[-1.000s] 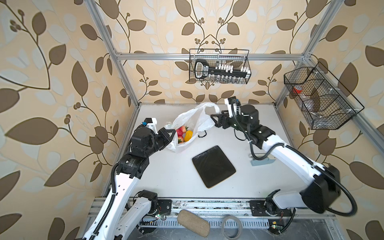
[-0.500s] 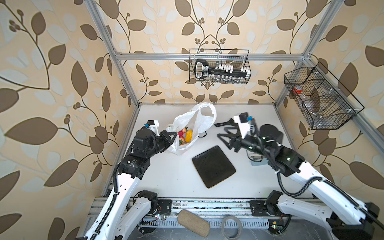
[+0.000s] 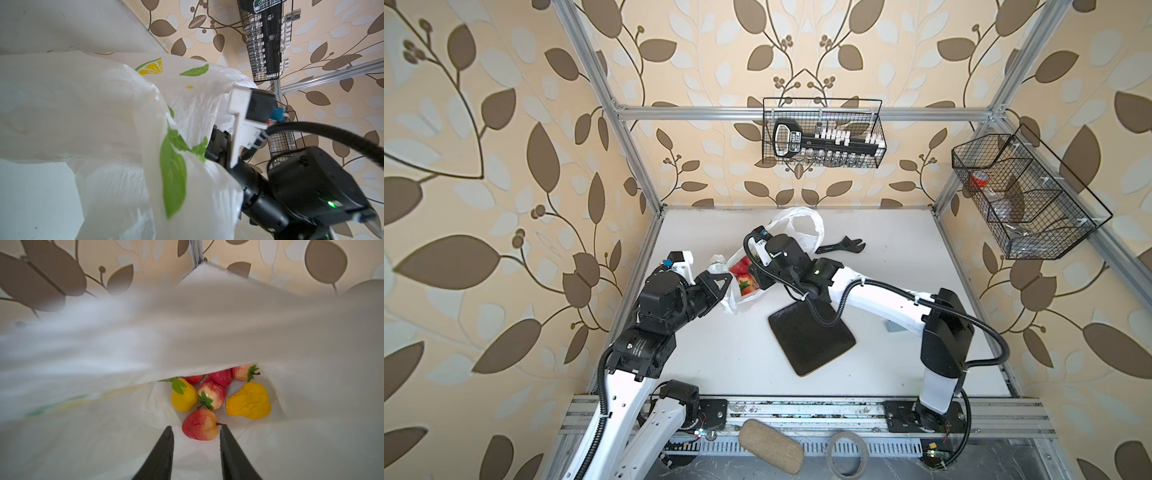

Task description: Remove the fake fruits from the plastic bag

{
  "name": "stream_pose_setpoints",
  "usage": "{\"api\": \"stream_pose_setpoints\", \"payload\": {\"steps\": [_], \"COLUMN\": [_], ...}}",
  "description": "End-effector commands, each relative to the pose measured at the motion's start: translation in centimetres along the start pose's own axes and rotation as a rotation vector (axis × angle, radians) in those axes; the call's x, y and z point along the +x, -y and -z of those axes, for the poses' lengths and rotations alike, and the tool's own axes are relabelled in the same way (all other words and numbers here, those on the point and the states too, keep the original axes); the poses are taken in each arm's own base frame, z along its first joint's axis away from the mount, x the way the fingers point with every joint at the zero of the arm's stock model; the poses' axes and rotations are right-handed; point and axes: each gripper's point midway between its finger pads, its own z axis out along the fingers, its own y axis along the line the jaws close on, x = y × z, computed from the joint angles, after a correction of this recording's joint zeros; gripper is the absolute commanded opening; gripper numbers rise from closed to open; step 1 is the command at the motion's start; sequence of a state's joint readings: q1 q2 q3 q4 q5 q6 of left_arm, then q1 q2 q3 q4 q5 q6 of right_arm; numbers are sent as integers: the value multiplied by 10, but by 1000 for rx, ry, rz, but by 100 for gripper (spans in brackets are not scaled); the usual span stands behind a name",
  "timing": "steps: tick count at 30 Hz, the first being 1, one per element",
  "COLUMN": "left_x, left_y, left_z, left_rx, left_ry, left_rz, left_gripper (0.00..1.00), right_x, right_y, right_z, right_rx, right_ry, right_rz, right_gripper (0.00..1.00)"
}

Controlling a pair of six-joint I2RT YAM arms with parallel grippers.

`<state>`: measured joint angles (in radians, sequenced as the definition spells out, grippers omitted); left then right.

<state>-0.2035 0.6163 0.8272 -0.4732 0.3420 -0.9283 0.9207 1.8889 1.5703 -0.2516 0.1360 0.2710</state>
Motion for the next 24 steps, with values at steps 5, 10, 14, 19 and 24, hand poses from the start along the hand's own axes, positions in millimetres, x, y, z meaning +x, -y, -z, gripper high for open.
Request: {"api": "stream_pose_setpoints", "payload": {"steps": [5,10,14,19,24], "left_x": [6,16,18,12,8], "left_y": [-21,-40,-42,-32,-22], "left_z": [13,9,9,9,11], "left_rx": [-47,-89,-105,-121,-106], "left_ry": [51,24,14,-2,-4], "left_rz": [55,87,73,20,-15], "left_gripper": [0,0,0,0,0], "right_x": [70,103,84,45,45], "right_y": [27,27,18,3,-6], "right_z": [-3,5,18,39,36], "right_rx": [97,64,10,-4,9], "right_ry": [-120,-129,-25,121,169], "right_rz": [14,87,197,435,705], "right_gripper": [38,44,50,55,54]}}
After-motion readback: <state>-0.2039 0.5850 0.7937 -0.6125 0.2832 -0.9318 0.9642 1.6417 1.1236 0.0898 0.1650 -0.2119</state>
